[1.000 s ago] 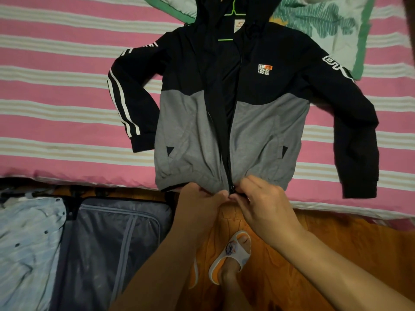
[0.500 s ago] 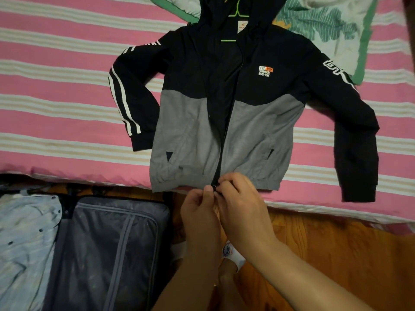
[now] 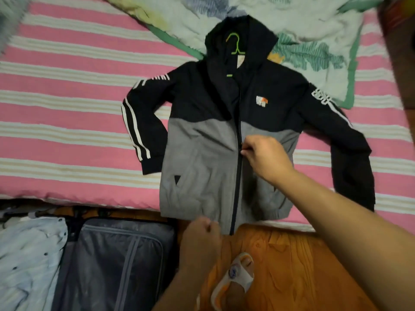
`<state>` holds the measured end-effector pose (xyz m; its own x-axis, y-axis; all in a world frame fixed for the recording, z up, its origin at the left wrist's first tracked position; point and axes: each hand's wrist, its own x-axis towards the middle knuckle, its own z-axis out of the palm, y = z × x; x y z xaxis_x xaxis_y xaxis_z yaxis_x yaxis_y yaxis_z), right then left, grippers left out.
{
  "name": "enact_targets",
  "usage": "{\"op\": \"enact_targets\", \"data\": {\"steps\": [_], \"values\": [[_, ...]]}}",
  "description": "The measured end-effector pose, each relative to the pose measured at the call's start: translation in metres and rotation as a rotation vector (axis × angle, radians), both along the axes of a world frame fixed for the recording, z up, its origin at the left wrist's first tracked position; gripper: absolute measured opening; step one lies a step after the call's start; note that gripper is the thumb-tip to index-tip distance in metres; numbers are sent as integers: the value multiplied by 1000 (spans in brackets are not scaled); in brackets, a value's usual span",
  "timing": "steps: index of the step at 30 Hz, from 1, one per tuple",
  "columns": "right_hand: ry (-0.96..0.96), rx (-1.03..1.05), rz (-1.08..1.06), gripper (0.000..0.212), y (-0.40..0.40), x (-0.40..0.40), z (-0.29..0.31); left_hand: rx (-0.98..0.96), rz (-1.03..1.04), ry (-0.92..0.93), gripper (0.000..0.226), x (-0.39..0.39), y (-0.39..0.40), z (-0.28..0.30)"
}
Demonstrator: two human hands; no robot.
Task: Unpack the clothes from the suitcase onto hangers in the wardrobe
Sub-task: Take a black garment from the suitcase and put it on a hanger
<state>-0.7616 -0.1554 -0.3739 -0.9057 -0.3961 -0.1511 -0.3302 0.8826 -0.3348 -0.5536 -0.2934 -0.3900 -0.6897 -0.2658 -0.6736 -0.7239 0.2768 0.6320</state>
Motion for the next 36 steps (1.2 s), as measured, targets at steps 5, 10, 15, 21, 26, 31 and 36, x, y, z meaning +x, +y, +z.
{"op": "enact_targets", "data": {"steps": [5,10,15,21,26,31,36], "values": [[-20,15,51,10,-2,-13,23,-286,-284,282,20,-109,6,21],[-88,101,232,9,2,-48,13,-495,-528,182,32,-178,27,-14],[85,106,29,10,5,-203,-18,-456,-701,-83,32,-172,34,-45],[88,-73,64,12,-5,-266,-39,-657,-557,-47,47,-277,36,-31],[85,-108,290,11,14,-275,-39,-725,-538,66,39,-363,41,-34],[162,87,348,13,1,-339,-38,-650,-699,-2,30,-364,37,-49],[-8,342,335,34,-35,-415,-64,-671,-727,-32,35,-388,22,-73]]}}
